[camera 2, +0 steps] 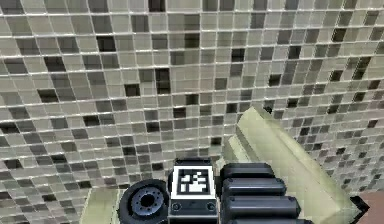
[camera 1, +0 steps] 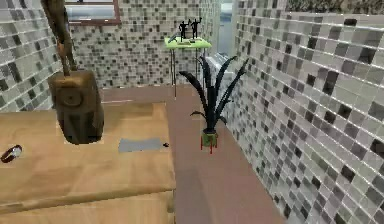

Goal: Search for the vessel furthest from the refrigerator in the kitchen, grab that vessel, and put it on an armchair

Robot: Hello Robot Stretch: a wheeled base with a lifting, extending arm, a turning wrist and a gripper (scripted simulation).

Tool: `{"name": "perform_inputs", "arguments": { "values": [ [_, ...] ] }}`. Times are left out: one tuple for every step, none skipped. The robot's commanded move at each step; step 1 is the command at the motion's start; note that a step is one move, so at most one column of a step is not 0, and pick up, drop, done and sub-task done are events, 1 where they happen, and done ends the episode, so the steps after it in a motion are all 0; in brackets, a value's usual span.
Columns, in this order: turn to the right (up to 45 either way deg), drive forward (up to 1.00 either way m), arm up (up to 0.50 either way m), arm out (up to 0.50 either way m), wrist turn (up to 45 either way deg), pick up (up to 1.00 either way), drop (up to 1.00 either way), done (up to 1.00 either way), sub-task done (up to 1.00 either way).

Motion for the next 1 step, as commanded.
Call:
{"name": "perform_inputs", "arguments": {
  "values": [
    [45.0, 0.00, 0.00, 0.00, 0.0, 0.00, 0.00, 0.00, 0.00]
  ]
}}
